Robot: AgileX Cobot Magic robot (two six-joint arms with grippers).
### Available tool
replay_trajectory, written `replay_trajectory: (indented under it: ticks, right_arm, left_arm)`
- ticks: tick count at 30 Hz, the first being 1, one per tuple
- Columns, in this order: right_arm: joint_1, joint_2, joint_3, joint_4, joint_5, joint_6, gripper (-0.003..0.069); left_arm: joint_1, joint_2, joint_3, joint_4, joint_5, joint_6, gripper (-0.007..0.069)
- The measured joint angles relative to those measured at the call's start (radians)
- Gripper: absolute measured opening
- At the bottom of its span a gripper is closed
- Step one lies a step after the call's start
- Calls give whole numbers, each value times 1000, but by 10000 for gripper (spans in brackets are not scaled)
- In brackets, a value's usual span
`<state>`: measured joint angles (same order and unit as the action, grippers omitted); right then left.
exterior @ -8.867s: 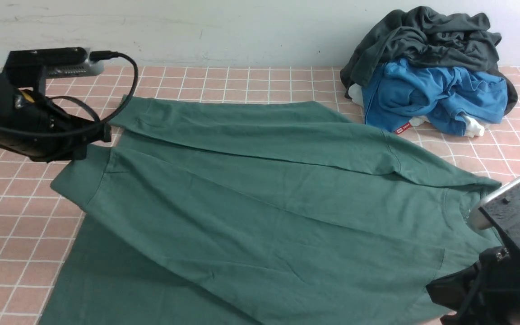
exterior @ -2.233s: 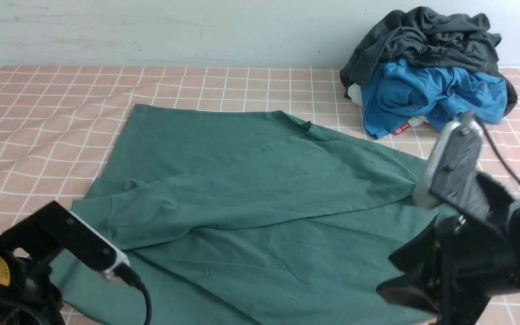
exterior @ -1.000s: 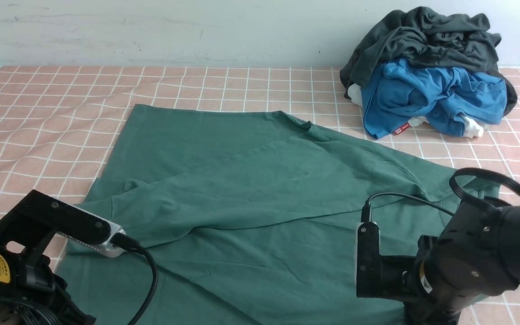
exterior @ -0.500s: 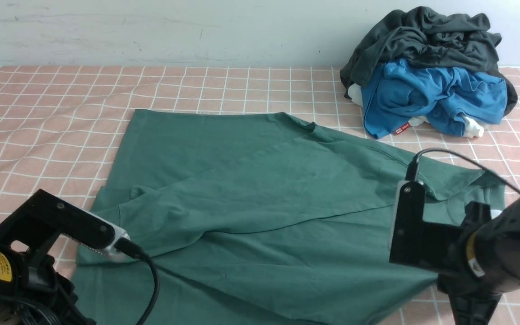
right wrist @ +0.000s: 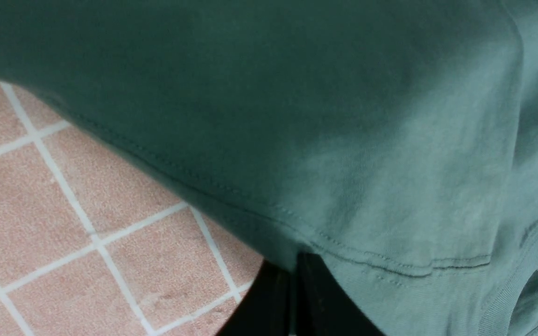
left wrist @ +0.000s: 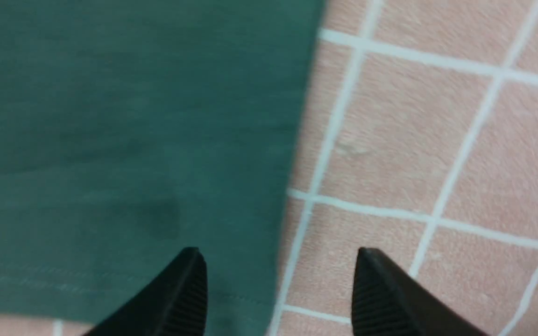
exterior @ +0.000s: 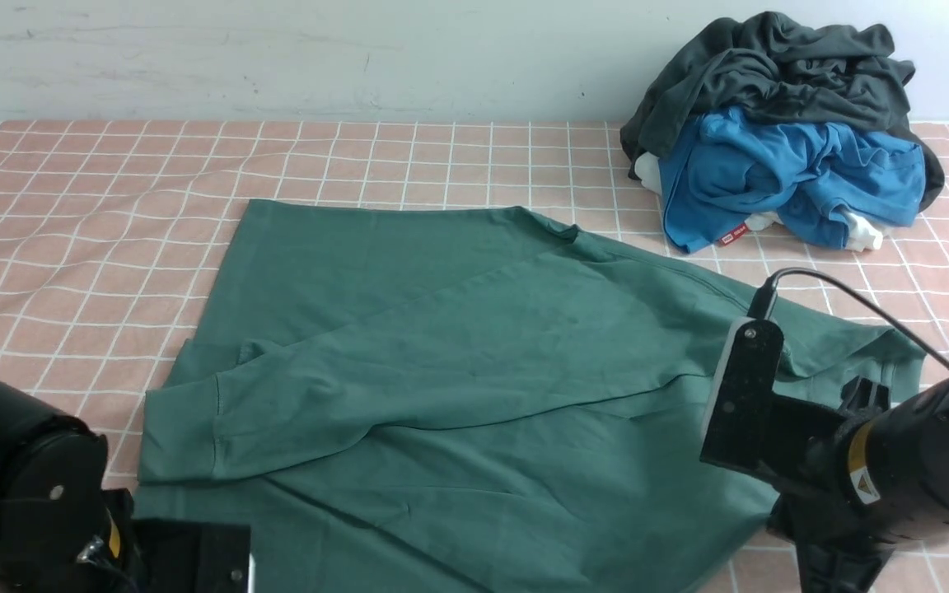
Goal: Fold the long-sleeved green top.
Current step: Use both arms simultaneously to clamp the lower edge of the clothing fabric
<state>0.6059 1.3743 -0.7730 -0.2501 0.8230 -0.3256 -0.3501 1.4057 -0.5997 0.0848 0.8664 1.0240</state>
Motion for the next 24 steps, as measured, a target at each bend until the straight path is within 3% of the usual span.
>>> replay_trajectory:
  ticks: [8, 13, 15, 17, 21, 24]
  right_arm:
    - [0, 0, 0, 6, -3, 0, -1]
    - [0, 0, 0, 11, -3, 0, -1]
    - [0, 0, 0, 14, -3, 0, -1]
    - [0, 0, 0, 17, -1, 0, -1]
    - [0, 0, 0, 25, 15, 0, -1]
    - [0, 0, 0, 25, 35, 0, -1]
  left_arm:
    - [0, 90, -3, 64, -64, 10, 307]
    - [0, 103, -5, 150, -101, -103, 175]
    - [0, 97, -6, 177, -97, -161, 72]
    - [0, 77, -7, 182, -80, -177, 23]
    - [0, -42, -29, 166, -24, -247, 6]
    - [0, -165, -90, 143, 35, -386, 6]
